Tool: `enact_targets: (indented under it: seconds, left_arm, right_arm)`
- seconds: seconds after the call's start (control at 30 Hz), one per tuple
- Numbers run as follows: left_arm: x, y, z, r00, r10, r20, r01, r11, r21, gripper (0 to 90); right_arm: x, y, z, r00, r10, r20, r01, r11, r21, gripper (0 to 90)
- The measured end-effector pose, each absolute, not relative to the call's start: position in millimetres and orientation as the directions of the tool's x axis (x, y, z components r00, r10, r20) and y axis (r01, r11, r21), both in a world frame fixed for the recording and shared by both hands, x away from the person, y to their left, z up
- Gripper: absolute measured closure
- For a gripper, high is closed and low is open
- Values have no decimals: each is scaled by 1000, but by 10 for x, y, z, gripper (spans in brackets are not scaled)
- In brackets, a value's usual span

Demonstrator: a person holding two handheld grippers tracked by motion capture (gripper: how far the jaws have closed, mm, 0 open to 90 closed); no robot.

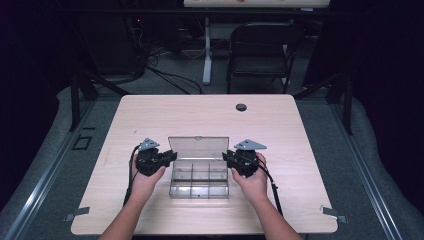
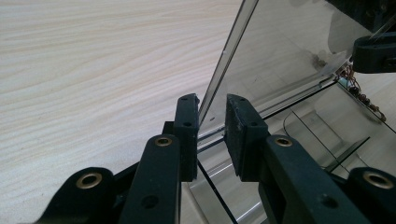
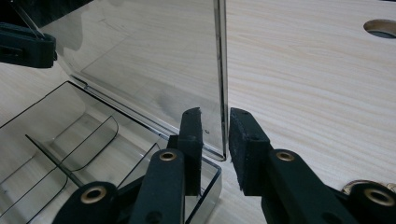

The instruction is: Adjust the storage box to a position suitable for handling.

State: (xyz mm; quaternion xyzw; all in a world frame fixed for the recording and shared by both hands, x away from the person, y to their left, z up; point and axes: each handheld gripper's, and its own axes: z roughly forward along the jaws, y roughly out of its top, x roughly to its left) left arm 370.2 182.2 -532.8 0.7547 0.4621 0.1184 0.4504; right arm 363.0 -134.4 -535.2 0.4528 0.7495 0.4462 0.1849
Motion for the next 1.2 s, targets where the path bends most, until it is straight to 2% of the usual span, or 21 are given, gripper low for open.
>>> enact_targets:
  seconds: [0.33, 1.2]
  left_arm:
    - [3752, 1819, -5350, 538, 809, -235, 591, -165, 789, 789]
    - [3882, 1775, -5407, 509, 818, -269, 618, -129, 776, 788]
  right_arm:
    - [3666, -1320, -5368, -505, 855, 119, 506, 182, 843, 766]
    - [3779, -1325, -5431, -465, 868, 176, 546, 126, 828, 757]
